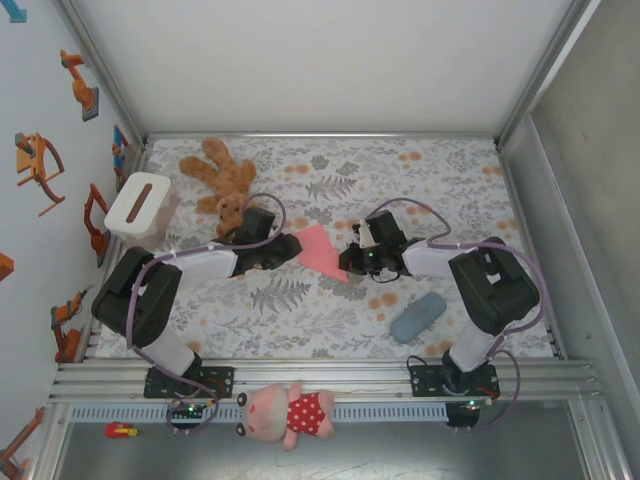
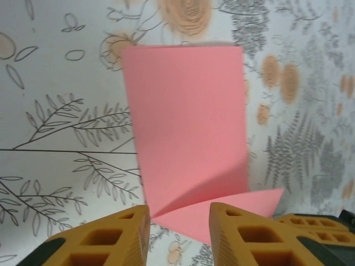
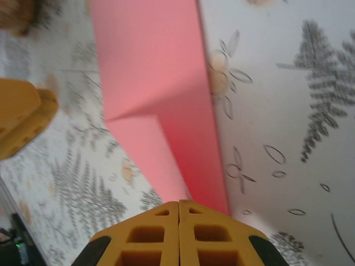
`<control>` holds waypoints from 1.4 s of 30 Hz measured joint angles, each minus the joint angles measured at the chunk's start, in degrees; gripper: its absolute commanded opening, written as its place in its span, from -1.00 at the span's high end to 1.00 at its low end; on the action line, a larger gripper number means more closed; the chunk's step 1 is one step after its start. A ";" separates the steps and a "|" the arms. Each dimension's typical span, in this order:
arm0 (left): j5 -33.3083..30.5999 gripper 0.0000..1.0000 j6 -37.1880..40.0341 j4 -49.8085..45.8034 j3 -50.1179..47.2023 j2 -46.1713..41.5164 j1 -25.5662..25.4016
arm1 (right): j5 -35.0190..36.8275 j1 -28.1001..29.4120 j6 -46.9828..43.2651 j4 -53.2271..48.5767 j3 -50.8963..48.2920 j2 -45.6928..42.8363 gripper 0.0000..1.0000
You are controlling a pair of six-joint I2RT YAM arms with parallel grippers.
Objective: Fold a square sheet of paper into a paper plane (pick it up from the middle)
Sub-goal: Third fold the triangle at the center of the table.
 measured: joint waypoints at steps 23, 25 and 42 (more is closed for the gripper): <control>3.80 0.07 -11.87 11.30 -3.58 4.96 -3.67 | 0.28 -0.04 1.77 2.49 1.46 5.95 0.73; 3.63 0.07 -12.07 11.30 -3.58 4.96 -3.67 | 0.28 -0.04 1.79 2.47 1.46 5.95 0.73; 1.09 0.08 -13.18 10.49 -4.66 2.86 -3.67 | 0.48 -0.04 1.84 2.45 1.49 6.03 0.75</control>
